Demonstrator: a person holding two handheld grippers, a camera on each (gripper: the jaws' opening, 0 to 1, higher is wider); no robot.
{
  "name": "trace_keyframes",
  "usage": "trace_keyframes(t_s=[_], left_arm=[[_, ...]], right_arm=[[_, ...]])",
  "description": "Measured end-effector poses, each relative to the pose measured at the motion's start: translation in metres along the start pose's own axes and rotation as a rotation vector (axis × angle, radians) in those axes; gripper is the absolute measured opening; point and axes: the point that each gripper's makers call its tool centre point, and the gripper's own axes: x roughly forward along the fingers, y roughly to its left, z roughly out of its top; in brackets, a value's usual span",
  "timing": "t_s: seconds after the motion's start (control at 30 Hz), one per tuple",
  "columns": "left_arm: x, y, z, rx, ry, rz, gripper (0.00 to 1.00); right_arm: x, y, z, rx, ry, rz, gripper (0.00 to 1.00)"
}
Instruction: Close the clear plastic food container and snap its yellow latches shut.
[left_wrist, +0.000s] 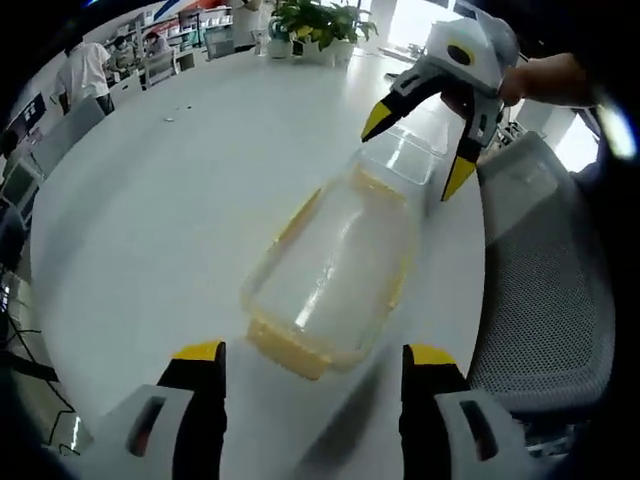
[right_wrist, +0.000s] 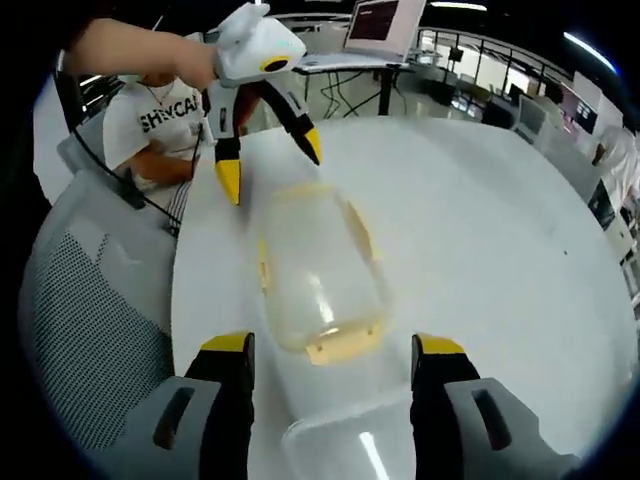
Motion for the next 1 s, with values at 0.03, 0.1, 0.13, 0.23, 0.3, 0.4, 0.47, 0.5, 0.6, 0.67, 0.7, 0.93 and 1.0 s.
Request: trace_keyframes(t_s=[0.03,0.1,0.13,0.23,0.3,0.4,0.47,0.5,0.6,0.67,0.7,0.93,1.0], left_arm=[[0.001,0.001,-0.001,0.007,0.005,0.000,0.67],[0.001,0.003,-0.002,0.022,0.016,-0.006,0.66],[0.002,0.003,-0.002,0.027,0.020,-0.009,0.66],[0.001,0.004,-0.003,0.058,0.040,-0.019,0.65],[0.002,0.004,-0.005,0.073,0.057,-0.029,0.64],[0.003,0.005,-0.004,0.109,0.072,-0.034,0.62],[0.004,0.006,-0.003,0.127,0.079,-0.035,0.62],[0.005,0.007,-0.003,0.139,0.085,-0.038,0.62],[0.008,0.008,-0.001,0.169,0.094,-0.039,0.64],[0.010,0.009,-0.003,0.196,0.111,-0.042,0.63],[0.012,0.008,-0.003,0.215,0.120,-0.048,0.62],[0.018,0.007,-0.004,0.250,0.141,-0.052,0.61],[0.018,0.008,-0.004,0.265,0.152,-0.052,0.59]], right_arm=[[0.001,0.000,0.001,-0.007,0.000,0.003,0.61],[0.003,-0.001,0.001,-0.015,0.011,0.007,0.61],[0.004,-0.002,0.001,-0.016,0.017,0.010,0.61],[0.007,-0.004,0.001,-0.019,0.025,0.012,0.59],[0.009,-0.004,-0.002,-0.023,0.040,0.017,0.58],[0.011,-0.004,-0.005,-0.034,0.058,0.018,0.57],[0.012,-0.005,-0.006,-0.044,0.068,0.020,0.57],[0.013,-0.006,-0.009,-0.063,0.086,0.019,0.56],[0.015,-0.008,-0.012,-0.097,0.107,0.014,0.56],[0.016,-0.009,-0.013,-0.102,0.115,0.018,0.54],[0.017,-0.009,-0.013,-0.104,0.118,0.021,0.53],[0.022,-0.007,-0.015,-0.138,0.151,0.046,0.50],[0.023,-0.007,-0.016,-0.150,0.165,0.049,0.49]])
